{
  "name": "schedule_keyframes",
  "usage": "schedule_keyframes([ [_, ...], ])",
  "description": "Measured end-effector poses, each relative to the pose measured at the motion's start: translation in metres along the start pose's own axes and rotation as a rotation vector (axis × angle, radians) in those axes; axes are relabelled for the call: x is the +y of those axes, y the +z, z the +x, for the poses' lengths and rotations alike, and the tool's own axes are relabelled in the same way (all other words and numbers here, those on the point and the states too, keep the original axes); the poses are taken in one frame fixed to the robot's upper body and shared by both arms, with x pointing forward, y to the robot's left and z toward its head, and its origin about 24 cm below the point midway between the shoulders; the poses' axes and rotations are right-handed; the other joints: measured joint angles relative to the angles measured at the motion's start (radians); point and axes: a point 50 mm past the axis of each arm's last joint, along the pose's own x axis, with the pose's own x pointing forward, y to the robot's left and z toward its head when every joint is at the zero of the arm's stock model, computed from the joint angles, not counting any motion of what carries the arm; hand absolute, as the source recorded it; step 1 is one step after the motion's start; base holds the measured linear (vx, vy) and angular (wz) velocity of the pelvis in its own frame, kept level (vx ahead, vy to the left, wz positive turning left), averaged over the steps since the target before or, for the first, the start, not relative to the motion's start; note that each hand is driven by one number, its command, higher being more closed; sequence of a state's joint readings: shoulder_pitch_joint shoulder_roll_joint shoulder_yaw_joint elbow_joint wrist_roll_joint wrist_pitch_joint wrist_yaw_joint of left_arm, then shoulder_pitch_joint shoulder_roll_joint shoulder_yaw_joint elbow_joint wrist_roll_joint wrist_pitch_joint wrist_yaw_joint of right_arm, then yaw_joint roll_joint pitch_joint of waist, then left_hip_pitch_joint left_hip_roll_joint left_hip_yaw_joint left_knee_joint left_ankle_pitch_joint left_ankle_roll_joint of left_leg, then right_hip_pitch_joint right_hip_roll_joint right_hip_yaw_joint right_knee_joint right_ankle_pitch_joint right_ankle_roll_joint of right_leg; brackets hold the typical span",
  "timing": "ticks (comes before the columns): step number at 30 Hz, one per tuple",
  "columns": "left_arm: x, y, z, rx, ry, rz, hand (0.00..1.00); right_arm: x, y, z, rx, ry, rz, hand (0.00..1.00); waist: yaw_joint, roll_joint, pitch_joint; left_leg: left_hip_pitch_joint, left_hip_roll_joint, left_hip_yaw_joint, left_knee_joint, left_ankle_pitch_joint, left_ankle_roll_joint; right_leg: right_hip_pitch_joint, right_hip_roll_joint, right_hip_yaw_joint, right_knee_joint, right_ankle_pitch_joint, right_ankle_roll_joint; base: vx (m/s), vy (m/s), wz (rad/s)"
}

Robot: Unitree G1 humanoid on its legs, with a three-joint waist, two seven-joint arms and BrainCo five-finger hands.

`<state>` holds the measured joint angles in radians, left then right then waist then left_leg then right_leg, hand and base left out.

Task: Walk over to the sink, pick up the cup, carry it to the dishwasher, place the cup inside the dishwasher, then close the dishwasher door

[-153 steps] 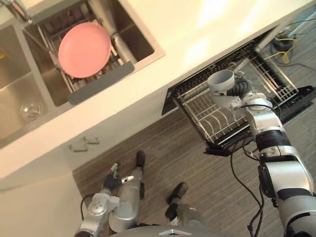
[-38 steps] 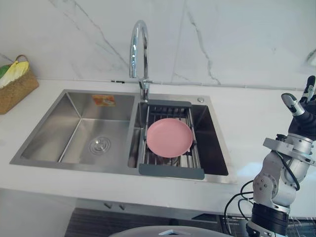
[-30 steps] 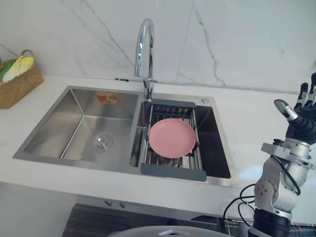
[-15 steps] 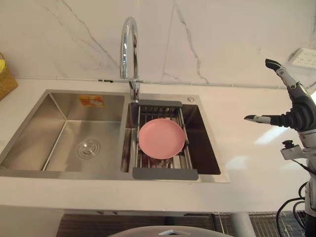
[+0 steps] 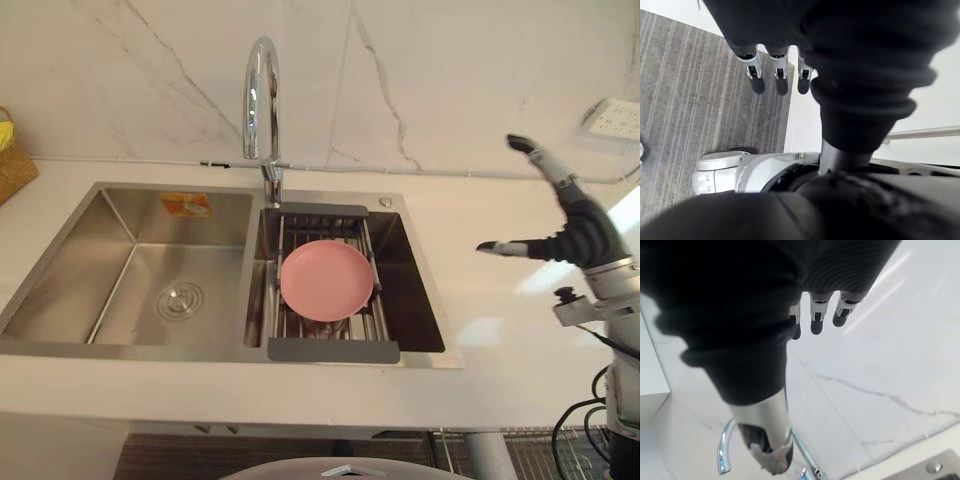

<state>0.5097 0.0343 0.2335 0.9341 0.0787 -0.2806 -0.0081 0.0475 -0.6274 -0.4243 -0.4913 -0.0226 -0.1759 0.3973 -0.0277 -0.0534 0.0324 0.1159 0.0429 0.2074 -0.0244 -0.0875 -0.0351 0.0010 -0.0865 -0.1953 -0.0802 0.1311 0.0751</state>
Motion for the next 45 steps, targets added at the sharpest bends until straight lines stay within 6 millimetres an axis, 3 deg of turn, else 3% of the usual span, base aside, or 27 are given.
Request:
schedule_keyframes([
  [5,-0.001,-0.002,0.001,0.038,-0.018,-0.038,0.0,0.023,0.001,0.008,0.005,0.146,-0.016,0.0,0.002,0.0,0.0,0.008,-0.002,-0.014,-0.034,0.022,-0.004,0.002,-0.001,-0.012,0.0,-0.001,0.0,-0.04,-0.015,0.11],
  [26,-0.001,-0.001,0.002,0.043,-0.028,-0.035,0.0,0.077,0.008,0.018,0.012,0.593,-0.244,0.0,0.009,0.001,0.001,0.006,-0.002,-0.019,-0.04,0.022,-0.004,-0.002,-0.001,-0.013,0.0,-0.001,-0.001,-0.03,-0.011,0.0],
  [36,-0.002,0.0,0.004,0.046,-0.037,-0.029,0.0,0.084,0.015,0.018,0.002,0.619,-0.333,0.0,0.014,0.005,0.005,0.004,-0.001,-0.021,-0.047,0.021,-0.004,-0.007,0.0,-0.013,0.0,-0.008,-0.001,0.0,-0.002,0.0],
  [45,-0.003,0.006,0.008,0.039,-0.053,-0.007,0.0,0.108,0.017,0.014,-0.006,0.714,-0.389,0.0,0.02,0.004,0.037,-0.012,-0.001,-0.021,-0.045,0.021,-0.002,-0.022,0.001,-0.013,0.0,-0.009,-0.001,0.0,0.0,0.0],
])
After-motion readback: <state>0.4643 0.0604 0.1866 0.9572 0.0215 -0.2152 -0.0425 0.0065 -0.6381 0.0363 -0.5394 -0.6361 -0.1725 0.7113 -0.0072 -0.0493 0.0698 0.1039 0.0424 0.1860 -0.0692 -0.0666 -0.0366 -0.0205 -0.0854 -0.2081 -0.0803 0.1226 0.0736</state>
